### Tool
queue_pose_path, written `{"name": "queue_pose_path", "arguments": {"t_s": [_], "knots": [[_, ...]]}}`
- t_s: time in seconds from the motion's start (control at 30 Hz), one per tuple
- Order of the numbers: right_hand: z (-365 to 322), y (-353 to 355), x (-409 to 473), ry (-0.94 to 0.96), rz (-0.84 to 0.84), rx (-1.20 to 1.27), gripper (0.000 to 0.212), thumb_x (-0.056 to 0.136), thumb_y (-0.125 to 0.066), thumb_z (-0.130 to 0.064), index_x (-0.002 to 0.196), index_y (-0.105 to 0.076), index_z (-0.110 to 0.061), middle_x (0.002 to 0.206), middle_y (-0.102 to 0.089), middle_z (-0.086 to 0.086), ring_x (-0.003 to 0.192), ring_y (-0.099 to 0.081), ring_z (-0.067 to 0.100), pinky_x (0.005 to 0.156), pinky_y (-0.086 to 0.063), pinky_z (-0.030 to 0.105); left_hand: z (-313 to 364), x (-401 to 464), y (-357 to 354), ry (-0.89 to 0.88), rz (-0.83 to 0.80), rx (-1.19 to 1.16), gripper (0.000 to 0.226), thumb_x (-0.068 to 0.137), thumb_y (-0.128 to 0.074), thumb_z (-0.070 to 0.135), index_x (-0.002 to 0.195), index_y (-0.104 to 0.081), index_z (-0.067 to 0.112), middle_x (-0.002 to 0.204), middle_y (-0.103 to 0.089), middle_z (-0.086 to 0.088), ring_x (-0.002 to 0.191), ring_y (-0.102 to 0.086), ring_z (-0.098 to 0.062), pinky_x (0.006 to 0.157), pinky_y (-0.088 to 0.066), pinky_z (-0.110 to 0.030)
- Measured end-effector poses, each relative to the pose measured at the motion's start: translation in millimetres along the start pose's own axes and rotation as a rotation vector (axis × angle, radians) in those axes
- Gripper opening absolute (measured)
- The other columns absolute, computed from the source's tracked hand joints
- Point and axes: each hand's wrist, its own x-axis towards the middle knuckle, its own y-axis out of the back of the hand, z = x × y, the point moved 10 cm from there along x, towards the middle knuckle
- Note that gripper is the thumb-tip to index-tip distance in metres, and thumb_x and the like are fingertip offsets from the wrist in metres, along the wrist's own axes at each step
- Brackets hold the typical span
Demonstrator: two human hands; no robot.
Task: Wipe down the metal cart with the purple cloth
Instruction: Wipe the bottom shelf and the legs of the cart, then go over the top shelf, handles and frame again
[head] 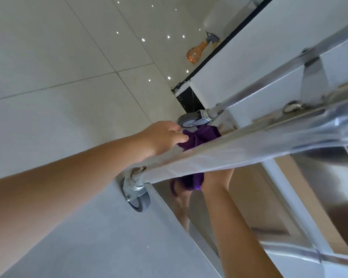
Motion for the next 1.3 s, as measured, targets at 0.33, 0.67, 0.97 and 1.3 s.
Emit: {"name": "queue_pose_path", "arguments": {"t_s": [0.33,0.67,0.97,1.3], "knots": [[-21.3,29.2,-76.0,-0.005,-0.135,0.100,0.030,0.077,-0.051,-0.026,0.103,-0.064,-0.023,0.099,-0.069,-0.002,0.094,-0.064,0.019,0.092,-0.051,0.042,31.6,-90.0,14.9,-0.099,0.259,0.107,0.024,0.091,-0.044,0.028,0.092,-0.063,0.014,0.090,-0.062,-0.001,0.087,-0.056,-0.020,0.077,-0.039,-0.032],[-50.7,53.7,-174.0,-0.216,-0.389,0.051,0.023,0.089,-0.047,-0.008,0.092,-0.062,-0.024,0.084,-0.066,-0.002,0.073,-0.060,0.009,0.054,-0.046,0.012,100.7,-194.0,-12.8,0.155,0.276,0.391,0.030,0.101,-0.027,0.037,0.095,-0.045,0.014,0.095,-0.044,-0.008,0.084,-0.039,-0.017,0.056,-0.025,-0.021],[-171.6,140.1,-234.9,-0.152,-0.427,0.022,0.035,0.088,-0.047,-0.006,0.108,-0.060,-0.032,0.103,-0.065,-0.009,0.096,-0.060,0.007,0.084,-0.051,0.026,205.2,-245.7,-68.2,0.196,0.130,0.351,0.041,0.101,-0.029,0.034,0.094,-0.053,0.001,0.089,-0.048,-0.008,0.083,-0.044,-0.019,0.071,-0.034,-0.025],[-307.8,226.1,-256.4,-0.067,-0.440,0.009,0.038,0.089,-0.048,-0.003,0.115,-0.057,-0.030,0.111,-0.060,-0.010,0.096,-0.055,-0.004,0.080,-0.047,0.010,335.6,-307.2,-96.9,0.169,0.156,0.160,0.035,0.099,-0.033,0.038,0.092,-0.058,0.014,0.096,-0.061,-0.003,0.097,-0.057,-0.020,0.090,-0.043,-0.036]]}}
